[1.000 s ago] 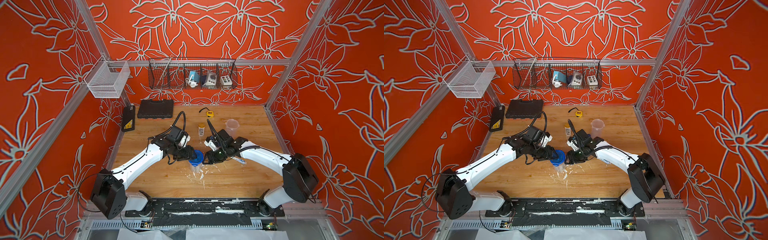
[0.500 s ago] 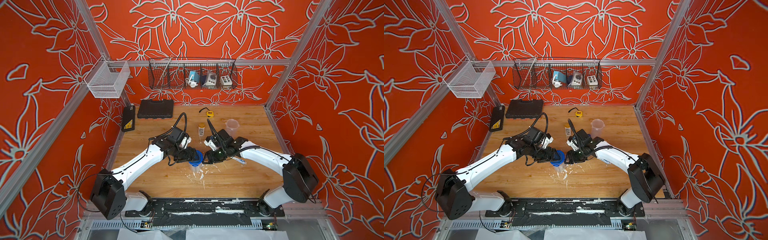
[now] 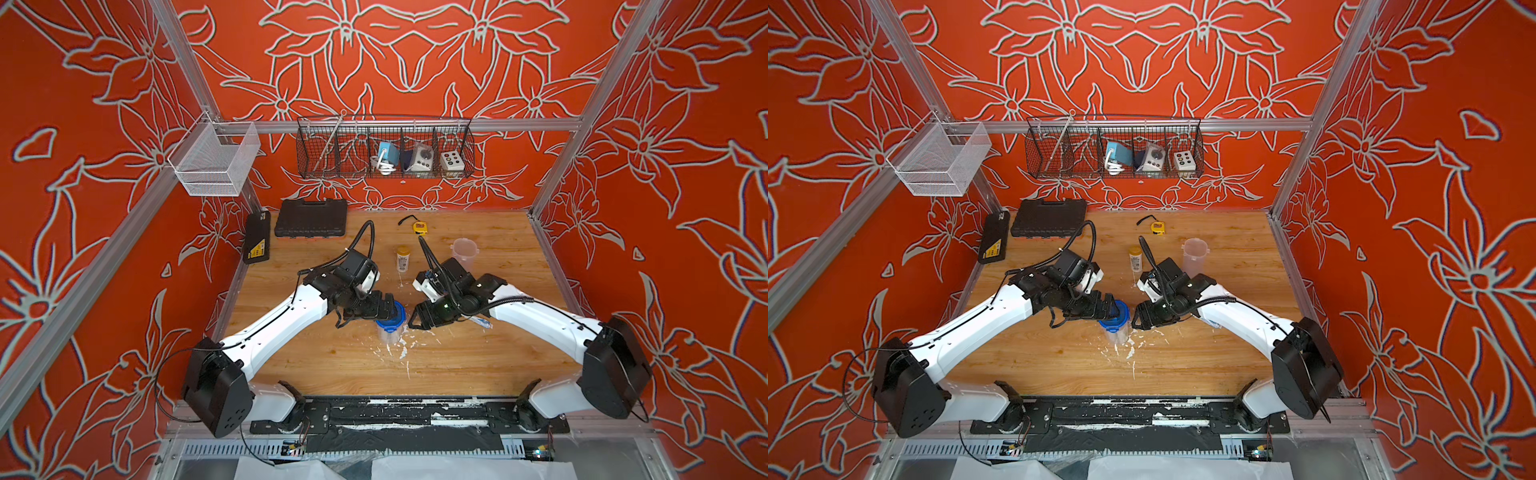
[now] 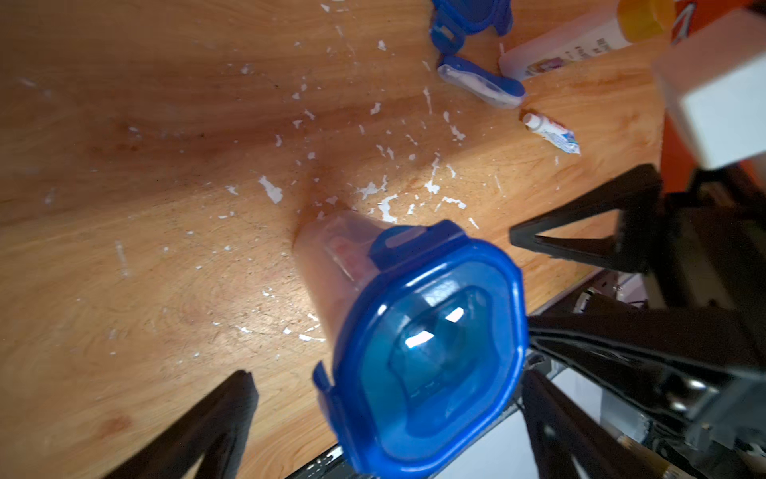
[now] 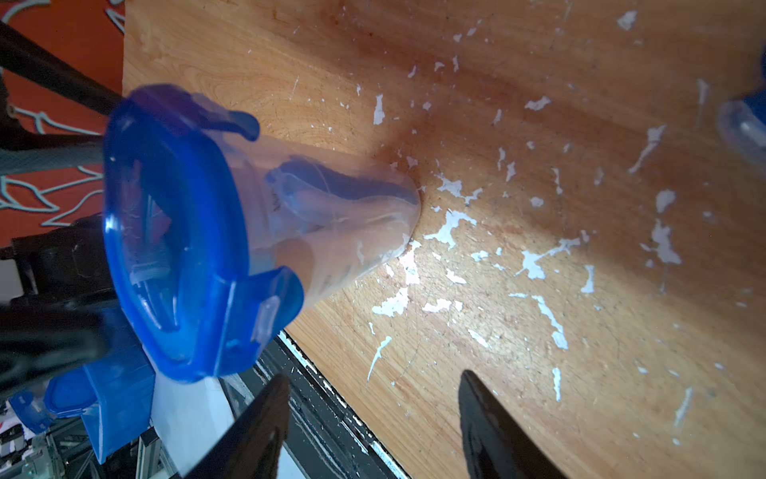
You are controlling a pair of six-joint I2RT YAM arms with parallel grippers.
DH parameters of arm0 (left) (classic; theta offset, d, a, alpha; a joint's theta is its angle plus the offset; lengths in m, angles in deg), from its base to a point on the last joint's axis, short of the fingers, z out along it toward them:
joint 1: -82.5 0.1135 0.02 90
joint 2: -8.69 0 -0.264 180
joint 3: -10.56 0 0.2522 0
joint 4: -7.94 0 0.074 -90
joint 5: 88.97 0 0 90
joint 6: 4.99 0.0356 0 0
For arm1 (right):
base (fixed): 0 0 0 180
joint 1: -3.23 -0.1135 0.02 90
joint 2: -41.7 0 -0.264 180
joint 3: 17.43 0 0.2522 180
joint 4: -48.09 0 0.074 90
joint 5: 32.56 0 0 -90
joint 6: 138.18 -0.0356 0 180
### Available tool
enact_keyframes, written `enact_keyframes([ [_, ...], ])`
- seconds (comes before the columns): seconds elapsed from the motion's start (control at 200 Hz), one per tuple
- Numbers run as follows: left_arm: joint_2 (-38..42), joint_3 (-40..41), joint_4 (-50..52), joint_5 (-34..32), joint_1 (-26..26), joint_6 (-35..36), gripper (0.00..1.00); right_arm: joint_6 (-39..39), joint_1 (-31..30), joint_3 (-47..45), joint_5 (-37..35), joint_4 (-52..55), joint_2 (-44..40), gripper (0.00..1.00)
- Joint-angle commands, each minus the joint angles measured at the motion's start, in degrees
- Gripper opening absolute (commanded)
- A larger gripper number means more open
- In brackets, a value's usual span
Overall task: Pack away toiletry kits
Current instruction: Close the fastener on the container, then pick up the container from the center of the board.
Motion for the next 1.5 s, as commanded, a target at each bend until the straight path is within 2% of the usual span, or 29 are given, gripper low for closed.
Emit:
enact_keyframes([
  [0.0,1.3,-3.2,5.8,-8.7,-0.1,1.7,0.98,1.3,0.1,0.8,-3.2,4.5,-3.8,0.72],
  [0.135,2.2,-6.0,7.6,-9.9,-0.2,0.7,0.98,2.2,0.3,1.6,-7.3,8.9,-8.6,0.85],
  [0.225,3.0,-6.6,6.8,-9.7,-1.4,-2.9,0.98,3.4,0.5,2.2,-10.5,12.0,-12.2,0.98],
  [0.375,2.5,-5.7,3.2,-11.2,-4.5,-10.0,0.98,4.5,2.6,0.3,-12.8,12.3,-17.3,0.98],
  [0.535,-2.5,-8.8,3.9,-17.5,-10.4,-16.1,0.98,5.3,5.8,-1.9,-10.7,12.0,-18.7,0.98],
  [0.676,-5.1,-10.4,5.4,-21.3,-13.1,-19.2,0.98,6.4,9.1,-3.6,-8.5,11.9,-20.7,0.98],
  [0.866,-9.7,-12.4,6.3,-22.9,-15.3,-18.4,0.98,7.0,11.7,-5.0,-6.0,11.2,-21.4,0.98],
  [1.281,-14.3,-12.8,7.0,-28.4,-15.6,-13.7,0.98,4.3,13.2,-6.9,-7.6,11.4,-24.9,0.98],
  [1.496,-14.5,-12.2,7.0,-28.4,-15.2,-11.8,0.80,3.9,14.0,-5.9,-9.6,12.4,-25.7,0.98],
])
